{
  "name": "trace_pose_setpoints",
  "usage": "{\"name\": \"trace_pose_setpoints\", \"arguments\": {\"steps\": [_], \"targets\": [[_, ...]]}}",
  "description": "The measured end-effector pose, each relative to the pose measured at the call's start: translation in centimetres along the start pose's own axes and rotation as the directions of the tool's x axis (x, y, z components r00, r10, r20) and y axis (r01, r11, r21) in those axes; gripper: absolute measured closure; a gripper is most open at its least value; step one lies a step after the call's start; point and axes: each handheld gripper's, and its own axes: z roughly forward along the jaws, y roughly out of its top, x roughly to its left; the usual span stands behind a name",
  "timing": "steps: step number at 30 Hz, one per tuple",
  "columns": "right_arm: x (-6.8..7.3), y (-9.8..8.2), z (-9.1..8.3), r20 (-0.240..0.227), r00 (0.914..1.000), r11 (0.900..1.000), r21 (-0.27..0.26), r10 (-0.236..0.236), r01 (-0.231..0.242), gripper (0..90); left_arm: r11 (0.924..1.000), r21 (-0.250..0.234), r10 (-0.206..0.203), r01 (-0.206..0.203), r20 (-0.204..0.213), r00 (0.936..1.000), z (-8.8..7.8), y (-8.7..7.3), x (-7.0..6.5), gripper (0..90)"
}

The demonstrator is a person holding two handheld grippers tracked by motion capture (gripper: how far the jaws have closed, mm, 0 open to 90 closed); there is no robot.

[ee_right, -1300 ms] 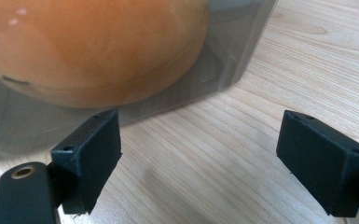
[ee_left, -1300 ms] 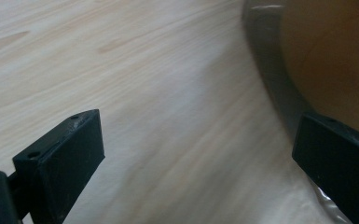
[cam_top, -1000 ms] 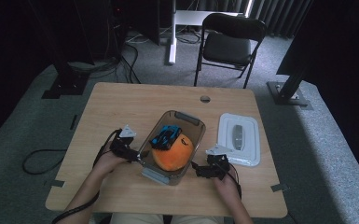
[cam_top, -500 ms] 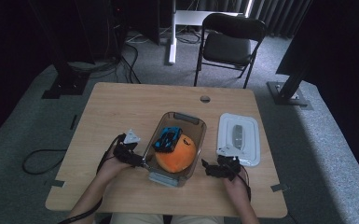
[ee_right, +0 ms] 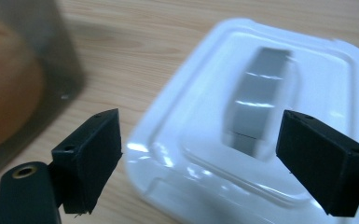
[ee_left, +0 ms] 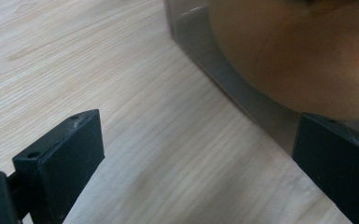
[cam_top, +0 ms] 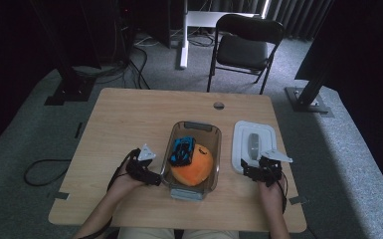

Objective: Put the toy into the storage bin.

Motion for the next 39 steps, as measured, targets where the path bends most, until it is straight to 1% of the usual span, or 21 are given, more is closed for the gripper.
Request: {"name": "trace_pose_setpoints", "arguments": {"steps": [1,2,3,4,7,8,9,10,11,13,14,15,16,19,21,23,26,31,32,35,39], "targets": [[-0.3,0.1,0.0,0.013,0.9996,1.0,0.002,0.025,-0.025,13.5,1.0,-0.001,0.003,-0.003,0.001,1.0,0.0,0.0,-0.2,2.8],[-0.4,0.2,0.1,0.028,0.9989,0.999,0.003,0.036,-0.036,12.4,1.0,-0.004,0.004,-0.004,0.004,1.0,0.0,0.0,-0.4,2.8],[-0.5,0.3,0.2,0.039,0.9989,0.999,0.014,0.028,-0.028,11.0,1.0,-0.003,0.005,-0.005,0.008,1.0,0.1,0.0,-0.5,2.8],[-0.6,0.4,0.4,0.038,0.9992,1.0,0.021,0.013,-0.014,11.0,1.0,-0.005,0.008,-0.008,0.013,0.9999,0.1,0.1,-0.7,2.8],[-0.8,0.8,1.0,0.056,0.9982,0.999,0.026,0.021,-0.023,11.0,0.9996,-0.005,0.027,-0.027,0.026,0.9993,0.2,0.2,-1.5,2.8],[-0.8,0.9,1.2,0.079,0.9964,0.999,0.023,0.031,-0.032,11.2,0.9996,-0.01,0.028,-0.028,0.03,0.9992,0.3,0.2,-1.7,2.8],[-0.9,1.0,1.4,0.088,0.9953,0.999,0.021,0.039,-0.041,11.6,0.9994,-0.009,0.033,-0.033,0.036,0.9988,0.3,0.3,-1.9,2.8],[-1.0,1.1,1.6,0.087,0.9952,0.999,0.023,0.044,-0.046,12.9,0.9993,-0.012,0.035,-0.034,0.04,0.9986,0.4,0.3,-2.2,2.8],[-1.0,1.1,1.8,0.114,0.9923,0.998,0.024,0.049,-0.052,14.1,0.9993,-0.012,0.035,-0.034,0.043,0.9985,0.5,0.4,-2.3,2.8],[-1.1,1.2,2.2,0.115,0.9917,0.997,0.033,0.059,-0.063,15.3,0.9992,-0.016,0.036,-0.036,0.045,0.9983,0.7,0.4,-2.6,2.7],[-1.1,1.2,2.5,0.122,0.9907,0.997,0.043,0.059,-0.065,22.2,0.9991,-0.015,0.039,-0.039,0.046,0.9982,0.8,0.5,-2.8,2.6],[-1.1,1.2,2.7,0.139,0.9884,0.997,0.047,0.06,-0.067,27.0,0.9991,-0.016,0.039,-0.039,0.047,0.9981,0.9,0.6,-3.0,2.6],[-1.1,1.2,2.8,0.154,0.9861,0.997,0.045,0.063,-0.071,27.8,0.999,-0.017,0.041,-0.04,0.046,0.9981,1.0,0.6,-3.2,2.6],[-1.3,1.2,3.4,0.169,0.9826,0.995,0.056,0.076,-0.087,29.3,0.999,-0.025,0.039,-0.038,0.043,0.9983,1.3,0.8,-3.8,2.2],[-1.4,1.3,3.7,0.168,0.9818,0.993,0.059,0.088,-0.099,29.9,0.9992,-0.027,0.03,-0.029,0.049,0.9984,1.5,0.9,-4.0,2.2],[-1.3,1.3,3.9,0.179,0.9807,0.994,0.062,0.077,-0.09,32.6,0.9993,-0.03,0.025,-0.024,0.05,0.9984,1.7,1.0,-4.2,2.0],[-1.1,1.2,4.4,0.18,0.9808,0.993,0.076,0.076,-0.091,34.3,0.9991,-0.036,0.023,-0.021,0.048,0.9986,2.0,1.1,-4.7,1.9],[-1.0,1.0,4.9,0.198,0.9763,0.991,0.086,0.088,-0.107,36.9,0.9985,-0.026,0.049,-0.048,0.056,0.9972,2.5,1.3,-5.6,1.9],[-1.0,1.0,4.9,0.196,0.9763,0.99,0.085,0.091,-0.11,39.1,0.9983,-0.023,0.055,-0.054,0.06,0.9966,2.6,1.3,-5.7,1.9],[-1.0,0.9,5.1,0.196,0.9764,0.99,0.089,0.09,-0.109,39.6,0.9979,-0.019,0.063,-0.061,0.066,0.9958,2.9,1.3,-5.9,1.9],[-1.0,0.8,5.4,0.183,0.979,0.989,0.1,0.09,-0.11,42.3,0.9978,-0.02,0.065,-0.064,0.073,0.9952,3.0,1.2,-5.9,1.9]]}}
